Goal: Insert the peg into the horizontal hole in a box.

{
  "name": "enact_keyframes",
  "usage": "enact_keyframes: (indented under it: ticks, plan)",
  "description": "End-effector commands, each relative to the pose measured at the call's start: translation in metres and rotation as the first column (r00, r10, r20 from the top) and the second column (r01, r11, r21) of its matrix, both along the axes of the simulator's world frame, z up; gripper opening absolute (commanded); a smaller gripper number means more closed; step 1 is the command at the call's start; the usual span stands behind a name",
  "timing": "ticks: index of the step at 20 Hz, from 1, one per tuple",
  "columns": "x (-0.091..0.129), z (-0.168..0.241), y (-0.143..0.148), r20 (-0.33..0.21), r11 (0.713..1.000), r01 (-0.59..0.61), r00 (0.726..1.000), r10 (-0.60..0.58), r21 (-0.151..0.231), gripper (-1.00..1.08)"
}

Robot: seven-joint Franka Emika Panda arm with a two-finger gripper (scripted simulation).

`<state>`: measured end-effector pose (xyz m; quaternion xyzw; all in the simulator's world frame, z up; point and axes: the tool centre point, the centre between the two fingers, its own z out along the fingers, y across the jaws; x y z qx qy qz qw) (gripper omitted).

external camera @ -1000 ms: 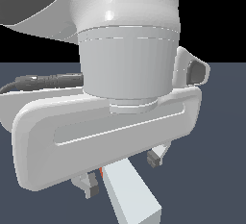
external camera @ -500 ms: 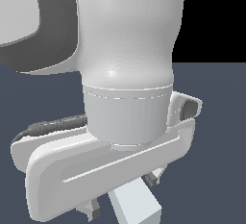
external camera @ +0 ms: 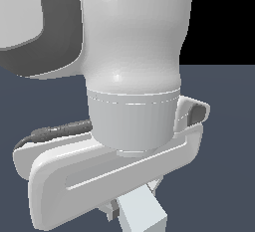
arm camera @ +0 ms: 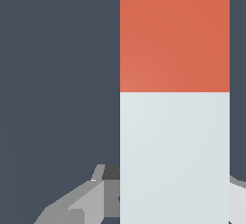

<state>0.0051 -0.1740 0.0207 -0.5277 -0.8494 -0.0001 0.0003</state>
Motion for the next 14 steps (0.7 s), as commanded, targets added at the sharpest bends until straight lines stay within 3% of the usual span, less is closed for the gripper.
enact_keyframes:
  ticks: [1, 14]
  plan:
    - [0.0, 0.0, 0.0, 0.0, 1.0, 0.0, 1.0, 0.0, -0.001, -1.0]
    - [-0.013, 0.01, 0.024, 0.0, 0.998, 0.068, 0.998, -0.068, 0.0, -1.0]
